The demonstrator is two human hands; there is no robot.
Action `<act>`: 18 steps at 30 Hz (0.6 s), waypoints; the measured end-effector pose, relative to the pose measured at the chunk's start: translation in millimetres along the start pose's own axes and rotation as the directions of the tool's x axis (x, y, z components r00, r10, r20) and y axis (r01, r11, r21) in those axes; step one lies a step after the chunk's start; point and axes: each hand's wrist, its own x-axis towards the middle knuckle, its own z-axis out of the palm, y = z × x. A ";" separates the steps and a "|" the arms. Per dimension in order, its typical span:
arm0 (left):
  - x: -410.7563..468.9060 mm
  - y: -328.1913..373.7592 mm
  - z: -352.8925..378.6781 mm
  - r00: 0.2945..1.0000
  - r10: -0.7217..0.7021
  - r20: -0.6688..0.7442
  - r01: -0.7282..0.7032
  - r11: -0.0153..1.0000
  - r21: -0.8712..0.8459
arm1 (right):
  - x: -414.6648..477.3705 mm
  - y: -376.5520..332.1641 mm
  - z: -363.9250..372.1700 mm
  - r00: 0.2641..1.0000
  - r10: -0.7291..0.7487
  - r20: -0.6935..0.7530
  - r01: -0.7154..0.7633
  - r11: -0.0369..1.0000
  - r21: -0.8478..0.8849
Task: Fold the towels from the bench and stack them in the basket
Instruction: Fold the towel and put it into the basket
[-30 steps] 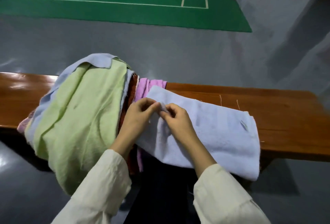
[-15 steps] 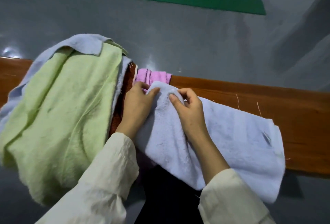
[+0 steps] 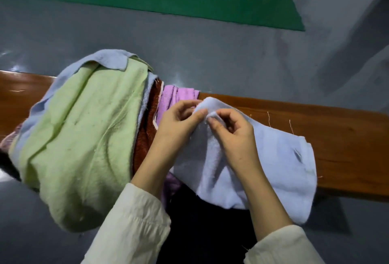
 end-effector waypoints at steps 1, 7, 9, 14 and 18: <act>-7.1 3.1 2.9 1.000 0.019 -0.011 -0.019 1.000 0.009 | -6.0 -4.9 -1.9 1.000 -0.009 0.008 0.009 1.000 0.002; -42.8 11.6 10.4 0.993 0.075 -0.092 -0.076 0.997 -0.012 | -42.9 -27.6 -10.3 0.999 -0.029 0.019 0.030 0.999 -0.045; -55.0 15.4 11.9 0.995 0.079 -0.062 -0.082 0.996 -0.042 | -53.2 -33.3 -14.6 0.999 -0.035 0.017 0.036 0.998 -0.048; -78.4 24.2 20.4 0.988 0.151 0.030 -0.150 0.989 -0.010 | -68.8 -45.6 -24.3 0.997 -0.071 -0.017 0.070 0.996 -0.058; -89.1 29.3 21.5 0.975 0.201 0.097 -0.206 0.977 0.048 | -71.5 -51.5 -28.6 0.999 -0.043 0.000 0.043 0.997 -0.065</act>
